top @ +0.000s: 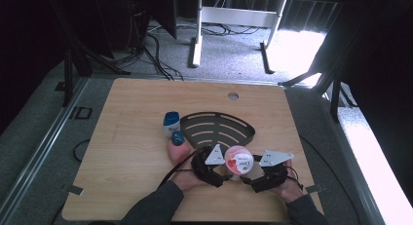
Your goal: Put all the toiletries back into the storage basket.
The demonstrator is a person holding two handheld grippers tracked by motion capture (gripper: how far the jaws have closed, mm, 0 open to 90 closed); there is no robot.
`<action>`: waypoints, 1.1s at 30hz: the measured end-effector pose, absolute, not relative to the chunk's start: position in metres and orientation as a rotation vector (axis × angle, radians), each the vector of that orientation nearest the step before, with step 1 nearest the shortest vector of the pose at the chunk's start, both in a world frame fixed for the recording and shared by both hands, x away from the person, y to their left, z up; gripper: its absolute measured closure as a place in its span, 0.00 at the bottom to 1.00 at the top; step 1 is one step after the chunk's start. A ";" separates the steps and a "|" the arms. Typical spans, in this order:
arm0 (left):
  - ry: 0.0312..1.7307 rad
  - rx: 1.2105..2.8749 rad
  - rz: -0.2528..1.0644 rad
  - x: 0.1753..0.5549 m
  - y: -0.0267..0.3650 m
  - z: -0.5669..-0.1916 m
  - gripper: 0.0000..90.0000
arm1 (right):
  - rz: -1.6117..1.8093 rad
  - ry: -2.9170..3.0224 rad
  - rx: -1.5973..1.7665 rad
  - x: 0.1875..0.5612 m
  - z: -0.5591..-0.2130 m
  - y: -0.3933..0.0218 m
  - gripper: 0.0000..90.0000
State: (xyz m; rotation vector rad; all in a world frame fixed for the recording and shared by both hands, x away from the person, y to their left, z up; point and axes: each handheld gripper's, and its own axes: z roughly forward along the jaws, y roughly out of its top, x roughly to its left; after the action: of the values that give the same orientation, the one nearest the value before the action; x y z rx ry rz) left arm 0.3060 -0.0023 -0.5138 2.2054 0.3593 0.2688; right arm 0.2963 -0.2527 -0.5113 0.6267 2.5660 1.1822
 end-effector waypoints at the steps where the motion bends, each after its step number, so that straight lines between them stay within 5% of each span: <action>1: 0.356 2.206 0.270 0.307 -0.002 -0.513 0.26 | 1.184 2.564 0.626 0.297 -0.511 -0.253 0.14; 33: 0.385 2.197 0.305 0.318 -0.007 -0.504 0.26 | 1.181 2.575 0.603 0.315 -0.501 -0.256 0.14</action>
State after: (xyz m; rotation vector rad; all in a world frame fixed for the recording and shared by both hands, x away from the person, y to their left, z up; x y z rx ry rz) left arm 0.3179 -0.0069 -0.5038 2.1971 0.3849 0.3046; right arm 0.3152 -0.2561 -0.5010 0.6026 2.5751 1.1807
